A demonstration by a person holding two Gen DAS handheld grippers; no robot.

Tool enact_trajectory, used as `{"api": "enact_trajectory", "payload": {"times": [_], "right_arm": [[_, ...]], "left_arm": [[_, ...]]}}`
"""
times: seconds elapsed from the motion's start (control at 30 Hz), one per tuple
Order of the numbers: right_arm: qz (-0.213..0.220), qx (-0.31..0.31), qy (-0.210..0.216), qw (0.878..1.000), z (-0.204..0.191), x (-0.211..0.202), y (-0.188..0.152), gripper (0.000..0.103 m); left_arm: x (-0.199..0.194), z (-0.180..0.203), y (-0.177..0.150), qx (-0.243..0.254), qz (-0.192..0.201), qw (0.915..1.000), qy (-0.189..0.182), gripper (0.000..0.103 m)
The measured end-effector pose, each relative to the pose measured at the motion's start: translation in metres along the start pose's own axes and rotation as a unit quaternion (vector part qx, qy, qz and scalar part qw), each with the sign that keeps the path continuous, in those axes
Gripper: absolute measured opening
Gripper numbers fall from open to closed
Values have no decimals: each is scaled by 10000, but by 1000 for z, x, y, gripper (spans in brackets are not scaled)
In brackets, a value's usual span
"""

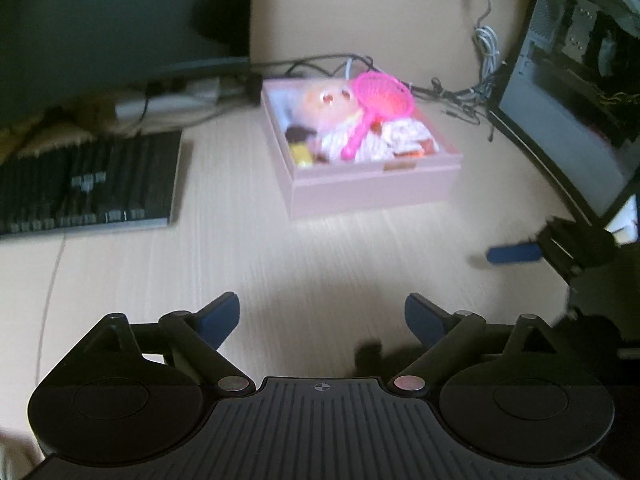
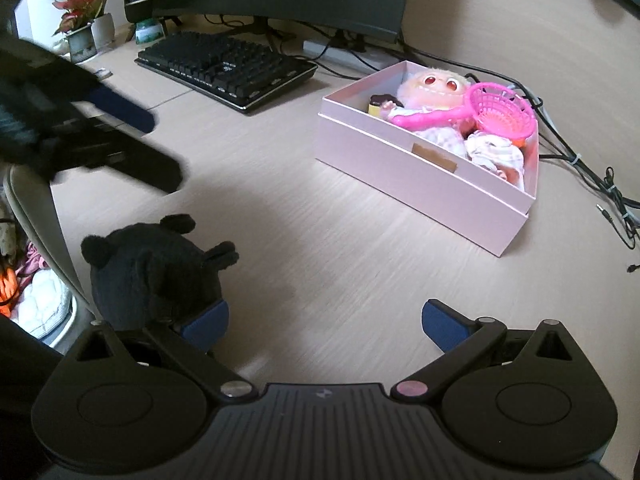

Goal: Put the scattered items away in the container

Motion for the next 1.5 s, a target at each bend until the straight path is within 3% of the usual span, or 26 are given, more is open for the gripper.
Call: {"api": "enact_trajectory", "payload": {"times": [0.1, 0.27, 0.43, 0.5, 0.63, 0.8, 1.17, 1.33, 1.5], "right_arm": [[-14, 13, -90, 10000, 0, 0, -1, 103], [34, 100, -258, 9996, 5, -2, -1, 103], [51, 55, -688, 9976, 15, -7, -4, 103], [76, 105, -843, 9964, 21, -12, -6, 103], [77, 375, -992, 9943, 37, -24, -9, 103], [129, 529, -591, 9968, 32, -35, -10, 103], [138, -54, 663, 9977, -35, -13, 10, 103], [-37, -22, 558, 9984, -47, 9, 14, 102], [96, 28, 510, 9986, -52, 10, 20, 93]], "left_arm": [[-4, 4, -15, -68, -171, 9988, -457, 95], [16, 25, -32, 276, -560, 9950, -780, 95], [47, 35, -39, 394, -749, 9937, -740, 91], [53, 39, -36, 387, -711, 9937, -776, 83], [62, 44, -24, 369, -565, 9952, -710, 80], [76, 38, -8, 81, -491, 9964, -679, 79], [80, 38, -3, 159, -523, 9963, -670, 80], [58, 20, 5, -56, -197, 9985, -510, 83], [16, -28, 12, -432, 278, 9987, 6, 94]]}}
Point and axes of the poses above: each gripper's, at about its wrist camera, not at the fingertips, and x roughly the way its jaws point, z to its right, y to its top, the point moved 7 cm from there along x, roughly the way its jaws point, and after that the axes turned 9 degrees about -y, right-handed, at the moved point
